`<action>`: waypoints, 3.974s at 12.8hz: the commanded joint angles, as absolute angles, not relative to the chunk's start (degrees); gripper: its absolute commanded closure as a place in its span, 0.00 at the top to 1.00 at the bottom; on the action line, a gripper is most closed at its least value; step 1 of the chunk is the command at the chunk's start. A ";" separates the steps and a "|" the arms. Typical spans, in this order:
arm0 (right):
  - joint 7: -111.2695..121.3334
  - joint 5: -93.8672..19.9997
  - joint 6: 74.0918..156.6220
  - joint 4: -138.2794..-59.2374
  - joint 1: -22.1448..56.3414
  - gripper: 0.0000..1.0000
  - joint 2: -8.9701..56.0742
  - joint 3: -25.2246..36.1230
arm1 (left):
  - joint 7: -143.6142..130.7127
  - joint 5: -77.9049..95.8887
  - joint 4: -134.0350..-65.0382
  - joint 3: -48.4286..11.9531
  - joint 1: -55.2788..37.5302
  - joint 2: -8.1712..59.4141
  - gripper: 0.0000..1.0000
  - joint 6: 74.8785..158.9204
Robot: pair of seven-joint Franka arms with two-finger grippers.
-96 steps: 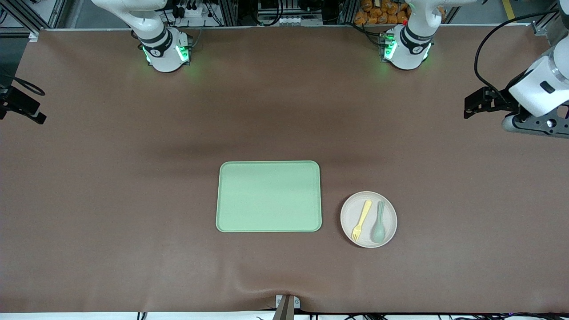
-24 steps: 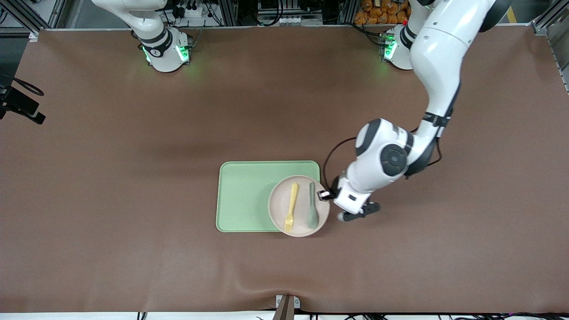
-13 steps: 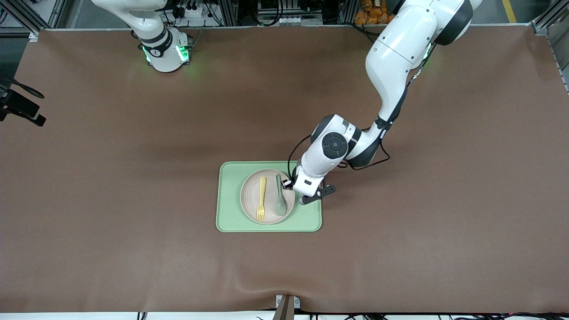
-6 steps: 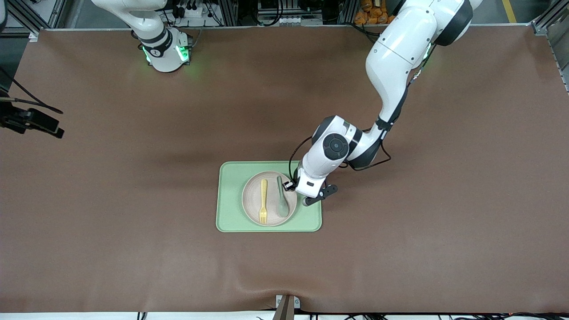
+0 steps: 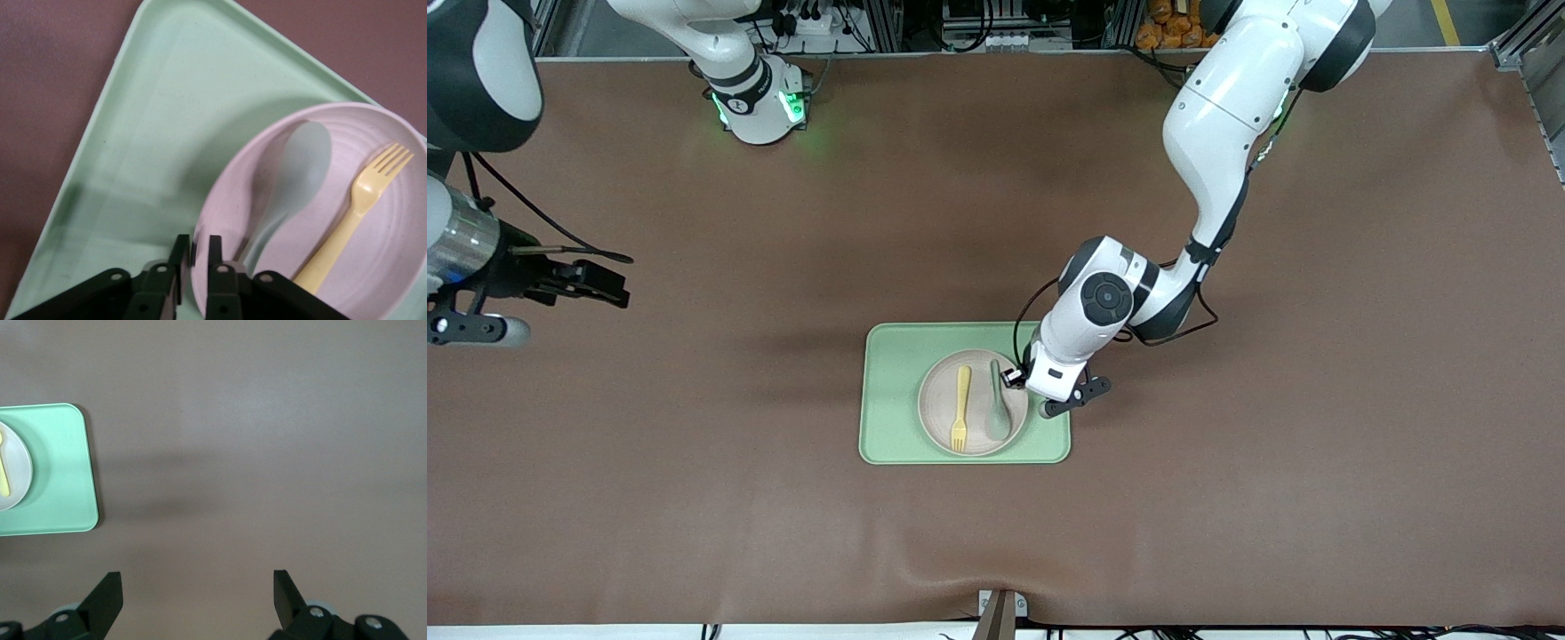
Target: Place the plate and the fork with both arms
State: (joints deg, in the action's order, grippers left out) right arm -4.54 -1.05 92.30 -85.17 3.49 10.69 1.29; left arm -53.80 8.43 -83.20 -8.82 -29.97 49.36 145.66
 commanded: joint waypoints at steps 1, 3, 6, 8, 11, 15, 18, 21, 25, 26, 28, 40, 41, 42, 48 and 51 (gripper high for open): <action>-4.04 -1.41 93.16 -84.29 4.83 1.00 12.82 1.41 | -53.26 6.86 -83.58 -8.26 -30.06 48.17 1.00 145.81; -4.04 -1.41 94.56 -84.29 5.44 1.00 13.79 1.32 | -53.00 6.42 -83.58 -7.56 -29.27 45.98 1.00 145.55; -4.74 -1.05 95.53 -84.03 7.81 1.00 15.02 1.32 | -52.74 3.00 -83.32 -7.38 -26.38 40.80 1.00 140.66; -9.98 -1.32 97.64 -82.36 9.83 1.00 17.13 1.06 | -51.07 0.63 -83.41 -7.38 -23.92 37.02 1.00 134.16; -20.45 -1.14 97.82 -77.80 14.31 1.00 21.69 0.53 | -45.64 0.00 -83.41 -7.47 -18.30 32.18 1.00 126.50; -26.07 -1.32 106.76 -75.06 19.50 1.00 27.67 0.44 | -34.92 0.00 -83.41 -7.56 -10.48 26.47 1.00 117.62; -34.08 -1.32 113.28 -73.49 23.81 1.00 33.11 0.09 | -26.49 0.00 -83.41 -7.56 -5.47 22.42 1.00 110.94; -37.62 -0.79 118.10 -68.39 28.29 1.00 40.67 -0.09 | -18.30 0.00 -83.23 -7.56 -1.42 19.26 1.00 105.74; -37.79 -0.70 121.02 -64.78 31.45 0.83 47.01 0.00 | -17.14 -0.09 -83.06 -7.56 -0.53 14.25 1.00 102.32; -38.05 -0.62 122.50 -64.78 31.90 0.82 48.24 0.00 | -16.44 -0.09 -83.06 -7.82 -0.53 12.93 1.00 100.48; -39.55 -0.53 125.41 -64.86 32.34 0.80 50.35 0.00 | -13.03 -0.09 -83.06 -8.09 -0.61 10.30 1.00 95.65; -39.81 -0.35 130.25 -64.86 33.84 0.60 56.42 0.26 | 4.47 -0.26 -83.32 -7.47 -0.18 0.79 1.00 79.81; -39.90 -0.35 130.34 -64.78 33.92 0.58 56.69 0.26 | 5.18 -0.18 -83.32 -7.47 0.43 0.79 1.00 79.72; -39.90 -0.26 130.25 -64.86 33.93 0.58 56.78 0.26 | 5.27 0.43 -83.32 -7.56 0.96 0.70 1.00 79.72; -41.66 -0.26 130.96 -64.78 34.54 0.57 57.92 0.26 | 5.19 0.79 -83.50 -7.56 1.06 0.79 1.00 82.27; -42.63 -0.26 131.04 -64.78 34.72 0.53 58.27 0.26 | 5.27 0.88 -83.50 -7.73 0.97 1.05 1.00 82.18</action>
State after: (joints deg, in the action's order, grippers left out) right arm -40.78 -0.91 130.94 -67.15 34.09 56.58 -0.14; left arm 4.41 1.11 -82.62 -7.35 0.70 1.81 81.55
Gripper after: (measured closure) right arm 0.454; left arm 0.000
